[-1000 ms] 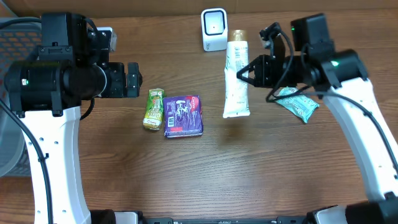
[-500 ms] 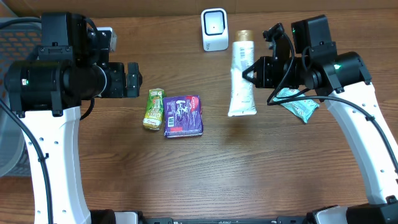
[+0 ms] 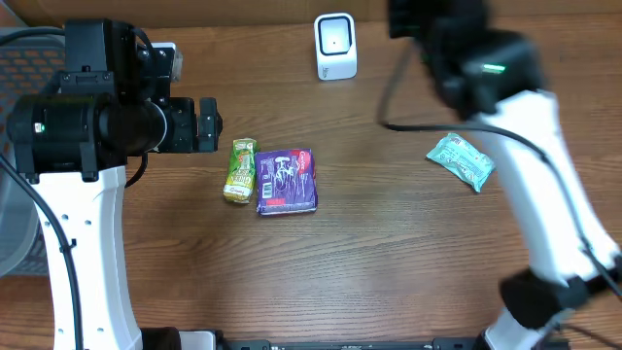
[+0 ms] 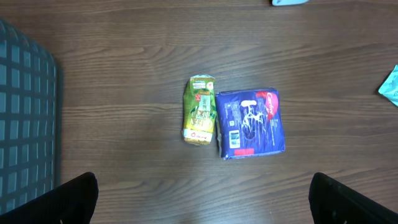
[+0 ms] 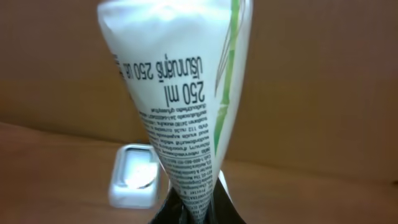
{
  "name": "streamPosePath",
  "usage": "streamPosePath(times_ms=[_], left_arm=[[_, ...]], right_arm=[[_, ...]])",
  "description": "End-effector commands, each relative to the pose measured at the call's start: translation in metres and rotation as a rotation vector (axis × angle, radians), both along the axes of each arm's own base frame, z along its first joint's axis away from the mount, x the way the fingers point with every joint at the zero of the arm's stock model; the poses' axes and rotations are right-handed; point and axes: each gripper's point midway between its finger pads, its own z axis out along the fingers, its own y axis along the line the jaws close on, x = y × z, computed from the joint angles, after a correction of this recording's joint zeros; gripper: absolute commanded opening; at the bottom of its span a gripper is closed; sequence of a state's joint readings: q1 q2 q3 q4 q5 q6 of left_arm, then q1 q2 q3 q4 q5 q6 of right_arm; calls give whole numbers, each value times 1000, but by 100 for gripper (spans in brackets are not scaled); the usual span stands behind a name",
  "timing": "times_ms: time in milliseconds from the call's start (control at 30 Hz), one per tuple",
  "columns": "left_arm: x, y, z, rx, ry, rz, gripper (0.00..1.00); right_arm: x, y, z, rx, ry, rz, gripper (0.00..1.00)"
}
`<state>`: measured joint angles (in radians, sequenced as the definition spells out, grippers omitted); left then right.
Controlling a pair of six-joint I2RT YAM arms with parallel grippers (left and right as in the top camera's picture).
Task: Scan the item barcode
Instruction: 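Lift the tube and hold it in front of the scanner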
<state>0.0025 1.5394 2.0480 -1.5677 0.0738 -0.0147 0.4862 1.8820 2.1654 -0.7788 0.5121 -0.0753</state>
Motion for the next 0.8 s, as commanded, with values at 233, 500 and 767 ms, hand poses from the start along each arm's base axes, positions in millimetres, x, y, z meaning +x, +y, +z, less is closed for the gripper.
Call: streamPosePath(times_ms=[233,500,767], left_arm=[[1,2,1,14,-7,-14,100],[1,2,1,14,-7,-14,100],[1,2,1,14,-7,-14,100]], right_arm=[[90,8,-97,-606,-32,-199,4],[120,26,-184,-843,64,-98,4],[138,42,-235,-935,62,-14,4]])
